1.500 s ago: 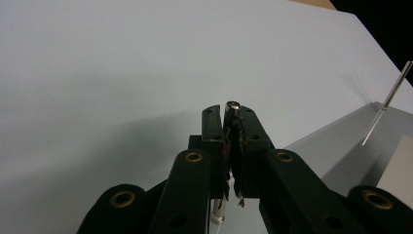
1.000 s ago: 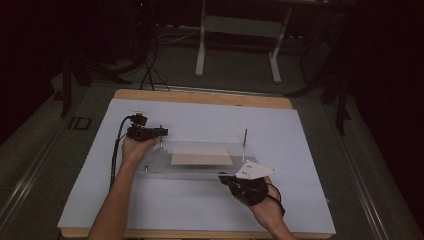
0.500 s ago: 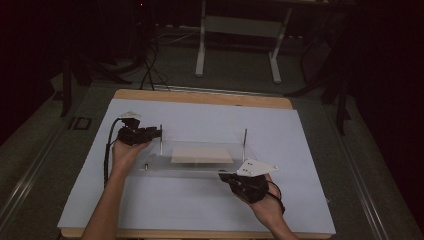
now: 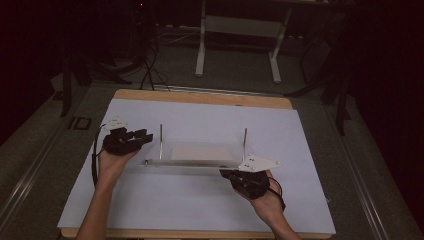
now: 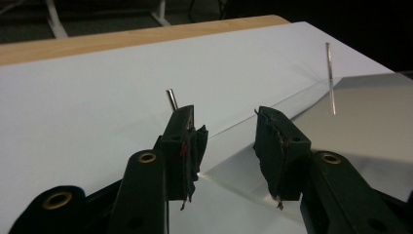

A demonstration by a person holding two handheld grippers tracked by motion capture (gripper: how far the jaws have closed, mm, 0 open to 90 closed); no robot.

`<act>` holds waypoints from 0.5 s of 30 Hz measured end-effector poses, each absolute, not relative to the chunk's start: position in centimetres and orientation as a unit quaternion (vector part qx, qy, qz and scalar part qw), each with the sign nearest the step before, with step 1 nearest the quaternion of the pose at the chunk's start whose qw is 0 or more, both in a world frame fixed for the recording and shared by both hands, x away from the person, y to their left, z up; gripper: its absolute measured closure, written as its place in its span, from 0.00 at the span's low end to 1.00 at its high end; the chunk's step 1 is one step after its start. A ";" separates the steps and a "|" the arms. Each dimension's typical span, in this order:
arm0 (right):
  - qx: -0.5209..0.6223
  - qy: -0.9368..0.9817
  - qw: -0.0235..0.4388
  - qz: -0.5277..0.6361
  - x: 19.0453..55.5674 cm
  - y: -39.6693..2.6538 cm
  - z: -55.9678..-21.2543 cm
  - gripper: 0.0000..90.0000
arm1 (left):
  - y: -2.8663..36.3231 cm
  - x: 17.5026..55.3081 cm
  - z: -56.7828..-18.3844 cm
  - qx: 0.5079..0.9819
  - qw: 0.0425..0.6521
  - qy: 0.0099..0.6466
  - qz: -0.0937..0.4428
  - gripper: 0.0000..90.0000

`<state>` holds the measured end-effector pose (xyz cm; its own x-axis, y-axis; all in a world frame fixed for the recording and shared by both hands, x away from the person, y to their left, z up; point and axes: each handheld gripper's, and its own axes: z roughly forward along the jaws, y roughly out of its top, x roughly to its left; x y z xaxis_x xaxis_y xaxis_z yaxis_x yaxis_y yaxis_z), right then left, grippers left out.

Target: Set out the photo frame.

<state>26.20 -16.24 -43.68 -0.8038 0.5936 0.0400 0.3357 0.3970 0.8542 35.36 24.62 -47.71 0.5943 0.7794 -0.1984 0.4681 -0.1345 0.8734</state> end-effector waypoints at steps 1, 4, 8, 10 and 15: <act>0.282 0.823 0.137 0.473 26.3 -16.3 -43.6 1.00 | 24.7 35.1 -47.6 0.740 0.502 0.419 0.158 0.66; 0.284 0.822 0.135 0.475 26.6 -16.3 -43.3 1.00 | 25.0 34.4 -47.6 0.748 0.500 0.405 0.163 0.66; 0.285 0.822 0.137 0.475 26.9 -16.3 -42.9 1.00 | 25.8 33.8 -47.8 0.741 0.506 0.407 0.170 0.66; 0.285 0.821 0.136 0.476 27.1 -16.3 -42.8 1.00 | 26.2 33.6 -47.9 0.740 0.507 0.408 0.171 0.66; 0.284 0.822 0.133 0.475 27.5 -16.3 -42.4 1.00 | 26.3 33.0 -47.9 0.747 0.502 0.398 0.179 0.65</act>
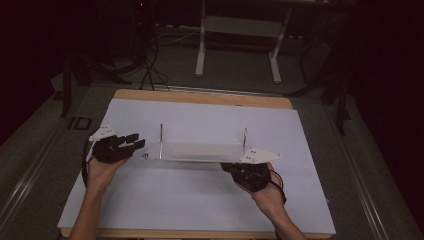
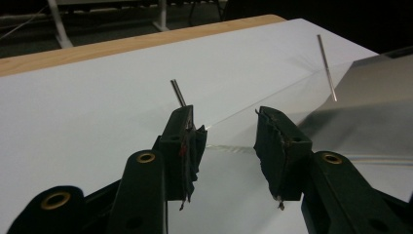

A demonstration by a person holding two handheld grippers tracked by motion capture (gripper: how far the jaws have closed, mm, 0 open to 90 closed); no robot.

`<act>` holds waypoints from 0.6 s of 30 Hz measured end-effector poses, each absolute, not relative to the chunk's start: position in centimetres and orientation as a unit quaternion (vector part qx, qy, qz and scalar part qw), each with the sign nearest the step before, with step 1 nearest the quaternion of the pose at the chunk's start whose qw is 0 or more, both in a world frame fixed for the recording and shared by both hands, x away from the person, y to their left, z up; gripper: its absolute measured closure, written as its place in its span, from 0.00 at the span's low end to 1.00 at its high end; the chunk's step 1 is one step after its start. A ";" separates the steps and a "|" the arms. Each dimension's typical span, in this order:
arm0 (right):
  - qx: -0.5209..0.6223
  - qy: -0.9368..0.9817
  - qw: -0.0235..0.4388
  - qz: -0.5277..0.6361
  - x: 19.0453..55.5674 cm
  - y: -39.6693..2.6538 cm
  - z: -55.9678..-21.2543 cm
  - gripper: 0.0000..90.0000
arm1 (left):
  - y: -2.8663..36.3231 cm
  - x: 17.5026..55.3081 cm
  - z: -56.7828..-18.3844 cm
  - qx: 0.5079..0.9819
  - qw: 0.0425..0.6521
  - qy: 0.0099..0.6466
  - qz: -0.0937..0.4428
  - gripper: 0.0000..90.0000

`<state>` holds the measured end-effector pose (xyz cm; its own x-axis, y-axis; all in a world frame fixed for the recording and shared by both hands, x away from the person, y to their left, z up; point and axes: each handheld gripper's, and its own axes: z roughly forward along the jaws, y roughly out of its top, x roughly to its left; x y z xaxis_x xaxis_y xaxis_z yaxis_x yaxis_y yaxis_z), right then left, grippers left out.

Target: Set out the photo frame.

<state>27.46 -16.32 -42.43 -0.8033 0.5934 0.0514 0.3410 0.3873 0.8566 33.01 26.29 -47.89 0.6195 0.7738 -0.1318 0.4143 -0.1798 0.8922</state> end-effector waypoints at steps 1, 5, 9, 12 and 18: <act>0.284 0.822 0.128 0.477 27.7 -16.4 -42.3 1.00 | 26.3 32.9 -48.0 0.748 0.502 0.396 0.179 0.64; 0.286 0.821 0.126 0.478 28.0 -16.4 -42.0 1.00 | 26.4 32.8 -48.2 0.749 0.506 0.393 0.167 0.64; 0.289 0.819 0.121 0.480 28.3 -16.4 -41.9 1.00 | 26.5 32.7 -48.3 0.751 0.507 0.390 0.165 0.64; 0.290 0.818 0.116 0.482 28.6 -16.5 -41.7 1.00 | 26.4 32.6 -48.4 0.754 0.505 0.385 0.167 0.64; 0.293 0.816 0.118 0.485 29.0 -16.6 -41.3 1.00 | 26.2 32.4 -48.4 0.758 0.503 0.378 0.171 0.64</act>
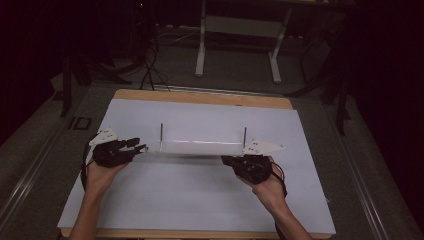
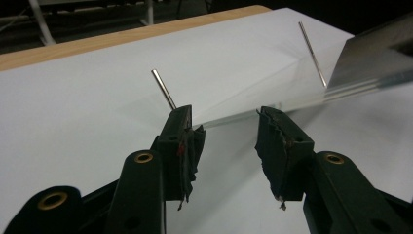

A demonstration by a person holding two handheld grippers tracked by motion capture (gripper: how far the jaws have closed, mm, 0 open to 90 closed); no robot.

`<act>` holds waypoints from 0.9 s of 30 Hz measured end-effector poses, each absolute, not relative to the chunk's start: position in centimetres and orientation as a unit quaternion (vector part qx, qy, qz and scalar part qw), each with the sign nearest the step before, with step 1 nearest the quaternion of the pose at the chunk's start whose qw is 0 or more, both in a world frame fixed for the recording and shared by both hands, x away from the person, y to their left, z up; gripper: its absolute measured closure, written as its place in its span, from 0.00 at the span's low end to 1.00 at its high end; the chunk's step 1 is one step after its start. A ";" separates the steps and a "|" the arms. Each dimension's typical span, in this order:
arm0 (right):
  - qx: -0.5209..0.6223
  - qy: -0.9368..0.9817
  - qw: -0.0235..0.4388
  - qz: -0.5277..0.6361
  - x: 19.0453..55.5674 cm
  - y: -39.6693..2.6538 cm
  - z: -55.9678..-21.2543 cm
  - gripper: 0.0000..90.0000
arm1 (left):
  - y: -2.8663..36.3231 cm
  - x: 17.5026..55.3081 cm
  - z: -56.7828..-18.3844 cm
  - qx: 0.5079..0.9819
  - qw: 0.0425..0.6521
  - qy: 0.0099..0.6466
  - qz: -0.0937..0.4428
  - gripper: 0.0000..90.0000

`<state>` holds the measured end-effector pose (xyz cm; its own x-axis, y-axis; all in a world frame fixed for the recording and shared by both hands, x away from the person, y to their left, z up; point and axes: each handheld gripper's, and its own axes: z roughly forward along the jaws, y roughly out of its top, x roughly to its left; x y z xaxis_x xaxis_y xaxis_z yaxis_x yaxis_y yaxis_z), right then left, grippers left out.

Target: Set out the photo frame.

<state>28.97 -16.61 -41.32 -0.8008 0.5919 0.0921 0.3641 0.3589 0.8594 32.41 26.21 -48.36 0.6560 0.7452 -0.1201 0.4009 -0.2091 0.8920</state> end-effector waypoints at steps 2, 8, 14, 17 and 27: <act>0.292 0.817 0.117 0.484 29.2 -16.6 -41.1 1.00 | 26.0 32.2 -48.3 0.765 0.498 0.368 0.176 0.63; 0.292 0.815 0.119 0.485 29.6 -16.6 -40.8 1.00 | 25.3 32.0 -48.3 0.779 0.488 0.350 0.183 0.62; 0.295 0.813 0.122 0.487 30.1 -16.6 -40.4 1.00 | 24.2 32.3 -47.9 0.782 0.481 0.341 0.201 0.55; 0.296 0.812 0.123 0.488 30.4 -16.6 -40.2 1.00 | 23.2 32.7 -47.4 0.783 0.487 0.330 0.202 0.52; 0.300 0.809 0.125 0.489 31.0 -16.7 -40.0 1.00 | 21.1 34.0 -46.9 0.781 0.497 0.313 0.213 0.46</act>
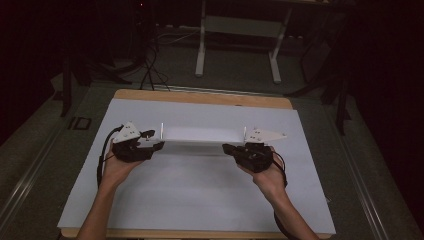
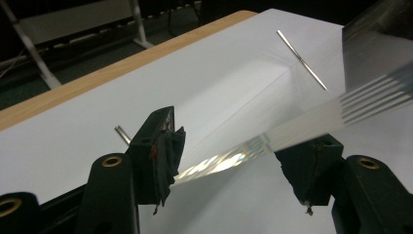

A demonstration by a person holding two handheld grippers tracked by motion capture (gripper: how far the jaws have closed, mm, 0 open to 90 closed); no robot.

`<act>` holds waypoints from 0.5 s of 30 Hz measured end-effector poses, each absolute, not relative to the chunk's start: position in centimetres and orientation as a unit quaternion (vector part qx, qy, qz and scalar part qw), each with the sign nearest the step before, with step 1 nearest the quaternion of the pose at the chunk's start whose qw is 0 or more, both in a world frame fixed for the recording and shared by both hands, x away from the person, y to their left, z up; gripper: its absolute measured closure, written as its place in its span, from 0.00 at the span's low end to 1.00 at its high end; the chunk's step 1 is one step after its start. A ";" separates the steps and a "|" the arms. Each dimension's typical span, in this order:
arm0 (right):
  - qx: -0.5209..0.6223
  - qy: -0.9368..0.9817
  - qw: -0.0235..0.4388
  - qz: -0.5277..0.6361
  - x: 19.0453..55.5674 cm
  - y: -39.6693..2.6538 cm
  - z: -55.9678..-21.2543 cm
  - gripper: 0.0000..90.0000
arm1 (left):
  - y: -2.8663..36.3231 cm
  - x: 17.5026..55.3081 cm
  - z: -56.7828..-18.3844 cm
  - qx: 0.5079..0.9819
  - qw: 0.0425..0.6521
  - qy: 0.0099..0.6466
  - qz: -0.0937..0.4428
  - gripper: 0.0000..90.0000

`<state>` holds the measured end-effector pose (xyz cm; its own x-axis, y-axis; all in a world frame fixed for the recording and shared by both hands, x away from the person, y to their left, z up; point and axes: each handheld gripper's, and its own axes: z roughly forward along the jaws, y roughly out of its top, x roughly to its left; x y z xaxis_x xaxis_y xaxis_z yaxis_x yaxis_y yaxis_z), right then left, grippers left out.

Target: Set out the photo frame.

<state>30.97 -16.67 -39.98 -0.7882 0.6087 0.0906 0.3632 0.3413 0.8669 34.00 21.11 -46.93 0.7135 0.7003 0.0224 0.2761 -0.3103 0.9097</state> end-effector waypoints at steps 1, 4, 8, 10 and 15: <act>0.302 0.808 0.125 0.490 31.0 -16.7 -40.0 1.00 | 21.0 34.0 -47.0 0.780 0.499 0.312 0.213 0.47; 0.304 0.807 0.127 0.490 31.2 -16.8 -39.9 1.00 | 20.7 34.1 -47.0 0.778 0.503 0.309 0.215 0.49; 0.308 0.805 0.132 0.490 31.5 -17.0 -39.8 1.00 | 20.5 34.3 -46.9 0.778 0.501 0.308 0.219 0.51; 0.311 0.804 0.133 0.490 31.6 -17.1 -39.8 1.00 | 20.5 34.3 -46.9 0.777 0.501 0.311 0.218 0.52; 0.315 0.803 0.136 0.487 32.0 -17.4 -39.9 1.00 | 20.5 34.5 -46.7 0.778 0.500 0.313 0.216 0.53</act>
<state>31.95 -17.38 -39.90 -0.7647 0.6383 0.0887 0.3738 0.3272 0.8679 34.48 20.54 -46.73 0.7106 0.7032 0.0236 0.2710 -0.3045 0.9132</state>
